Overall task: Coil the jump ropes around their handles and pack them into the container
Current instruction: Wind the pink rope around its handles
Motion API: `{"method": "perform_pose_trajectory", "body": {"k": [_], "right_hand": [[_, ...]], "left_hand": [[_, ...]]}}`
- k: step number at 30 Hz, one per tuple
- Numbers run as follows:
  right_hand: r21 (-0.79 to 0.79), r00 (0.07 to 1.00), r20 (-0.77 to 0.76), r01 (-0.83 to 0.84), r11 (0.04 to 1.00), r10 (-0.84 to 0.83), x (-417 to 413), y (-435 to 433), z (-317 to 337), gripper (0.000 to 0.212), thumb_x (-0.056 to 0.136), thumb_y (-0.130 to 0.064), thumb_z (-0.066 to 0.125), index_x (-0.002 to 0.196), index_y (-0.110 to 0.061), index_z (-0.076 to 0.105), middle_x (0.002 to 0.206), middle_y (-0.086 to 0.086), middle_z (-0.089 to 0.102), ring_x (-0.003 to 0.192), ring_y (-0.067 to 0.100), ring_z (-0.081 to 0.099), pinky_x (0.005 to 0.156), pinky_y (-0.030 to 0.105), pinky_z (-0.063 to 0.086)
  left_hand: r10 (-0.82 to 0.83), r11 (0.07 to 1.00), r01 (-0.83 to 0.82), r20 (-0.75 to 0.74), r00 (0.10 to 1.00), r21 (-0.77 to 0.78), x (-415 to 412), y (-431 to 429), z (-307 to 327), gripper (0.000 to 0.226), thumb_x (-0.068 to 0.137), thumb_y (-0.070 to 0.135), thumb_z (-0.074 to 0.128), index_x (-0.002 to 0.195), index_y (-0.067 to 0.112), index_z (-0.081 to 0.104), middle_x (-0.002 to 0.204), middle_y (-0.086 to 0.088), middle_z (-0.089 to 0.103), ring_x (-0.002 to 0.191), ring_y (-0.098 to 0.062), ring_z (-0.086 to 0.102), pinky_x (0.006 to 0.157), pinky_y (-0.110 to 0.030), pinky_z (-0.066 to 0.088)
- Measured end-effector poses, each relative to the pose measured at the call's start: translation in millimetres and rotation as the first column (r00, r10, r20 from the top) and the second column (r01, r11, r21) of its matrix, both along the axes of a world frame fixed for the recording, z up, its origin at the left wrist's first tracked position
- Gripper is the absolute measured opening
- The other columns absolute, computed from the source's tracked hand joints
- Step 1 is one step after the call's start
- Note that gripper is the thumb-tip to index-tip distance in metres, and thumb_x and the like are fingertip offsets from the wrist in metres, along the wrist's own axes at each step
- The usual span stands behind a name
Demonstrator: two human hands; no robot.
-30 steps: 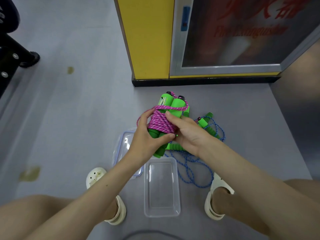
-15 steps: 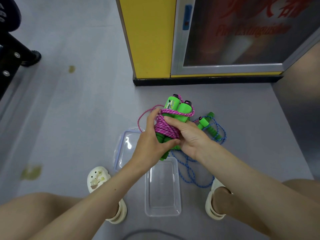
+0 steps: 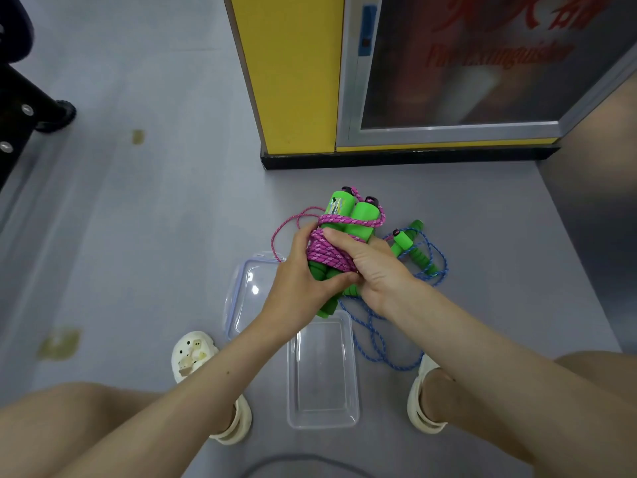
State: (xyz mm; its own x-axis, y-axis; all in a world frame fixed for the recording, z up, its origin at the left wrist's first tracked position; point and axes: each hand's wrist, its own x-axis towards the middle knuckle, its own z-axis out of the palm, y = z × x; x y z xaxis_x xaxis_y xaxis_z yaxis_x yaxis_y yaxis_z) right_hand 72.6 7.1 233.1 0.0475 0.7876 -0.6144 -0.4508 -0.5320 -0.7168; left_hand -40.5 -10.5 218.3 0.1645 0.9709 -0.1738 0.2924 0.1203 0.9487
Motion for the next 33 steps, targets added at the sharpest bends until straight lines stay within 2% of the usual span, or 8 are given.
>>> {"method": "perform_pose_trajectory", "body": {"k": [5,9,15,19,22,25,28,33], "right_hand": [[0.113,0.979,0.189,-0.093,0.989,0.07,2,-1,3,0.022,0.086,-0.033,0.066,0.102,-0.019,0.065,0.094,0.0,0.072,0.084,0.012,0.07,0.068,0.021,0.056],[0.129,0.992,0.073,-0.107,0.986,0.098,7,3,4,0.056,0.095,-0.059,0.027,0.11,-0.02,0.065,0.103,0.0,0.071,0.091,0.008,0.069,0.078,0.025,0.055],[0.045,0.978,0.195,-0.092,0.995,0.082,10,10,-2,0.036,0.102,-0.036,0.035,0.102,-0.015,0.065,0.097,0.003,0.07,0.087,0.013,0.065,0.086,0.034,0.051],[0.025,0.875,0.411,-0.292,0.956,0.256,8,6,0,0.027,0.097,-0.008,0.04,0.078,-0.009,0.06,0.059,-0.004,0.063,0.055,0.008,0.059,0.058,0.02,0.048],[-0.002,0.828,0.47,-0.346,0.938,0.306,8,6,1,0.025,0.093,-0.004,0.041,0.072,-0.007,0.054,0.055,0.002,0.052,0.046,0.011,0.043,0.044,0.019,0.034],[-0.03,0.78,0.542,-0.354,0.935,0.313,11,9,3,0.02,0.089,-0.001,0.045,0.072,-0.008,0.052,0.057,0.004,0.046,0.044,0.007,0.037,0.044,0.016,0.031],[-0.066,0.739,0.58,-0.376,0.924,0.342,14,10,3,0.013,0.088,0.001,0.047,0.078,-0.005,0.053,0.061,0.006,0.043,0.052,0.013,0.035,0.052,0.024,0.029],[-0.108,0.637,0.691,-0.376,0.92,0.341,17,16,-7,0.012,0.084,-0.003,0.05,0.086,0.005,0.059,0.078,0.02,0.061,0.07,0.026,0.052,0.066,0.041,0.046]], "left_hand": [[0.071,0.993,-0.052,0.178,0.982,-0.108,-4,7,7,0.061,0.069,0.014,0.084,0.116,0.035,0.051,0.102,0.007,0.066,0.089,-0.006,0.067,0.075,-0.02,0.055],[0.2,0.942,-0.058,0.415,0.887,-0.331,-7,14,16,0.054,0.066,0.019,0.083,0.114,0.021,0.059,0.104,-0.008,0.068,0.083,-0.021,0.069,0.068,-0.035,0.058],[0.165,0.874,0.187,0.634,0.755,-0.449,-13,9,23,0.05,0.058,0.034,0.088,0.093,0.01,0.062,0.069,-0.006,0.063,0.052,-0.018,0.062,0.046,-0.023,0.048],[0.082,0.867,0.266,0.647,0.758,-0.422,-16,10,19,0.064,0.041,0.046,0.091,0.088,0.013,0.064,0.069,-0.006,0.063,0.052,-0.019,0.061,0.046,-0.023,0.047],[0.103,0.856,0.245,0.615,0.782,-0.455,-17,12,21,0.061,0.051,0.043,0.09,0.095,0.011,0.062,0.072,-0.006,0.064,0.053,-0.018,0.061,0.047,-0.024,0.048],[0.145,0.857,0.186,0.571,0.808,-0.481,-16,11,24,0.044,0.073,0.028,0.072,0.111,0.011,0.059,0.079,-0.006,0.065,0.053,-0.018,0.061,0.045,-0.024,0.048],[0.153,0.872,0.142,0.536,0.83,-0.468,-15,11,26,0.061,0.076,0.015,0.075,0.131,0.02,0.051,0.098,-0.011,0.065,0.054,-0.019,0.064,0.044,-0.025,0.049],[0.126,0.89,0.124,0.499,0.857,-0.438,-14,9,28,0.062,0.072,0.013,0.067,0.132,0.019,0.051,0.1,-0.011,0.064,0.054,-0.017,0.066,0.045,-0.024,0.05]]}}
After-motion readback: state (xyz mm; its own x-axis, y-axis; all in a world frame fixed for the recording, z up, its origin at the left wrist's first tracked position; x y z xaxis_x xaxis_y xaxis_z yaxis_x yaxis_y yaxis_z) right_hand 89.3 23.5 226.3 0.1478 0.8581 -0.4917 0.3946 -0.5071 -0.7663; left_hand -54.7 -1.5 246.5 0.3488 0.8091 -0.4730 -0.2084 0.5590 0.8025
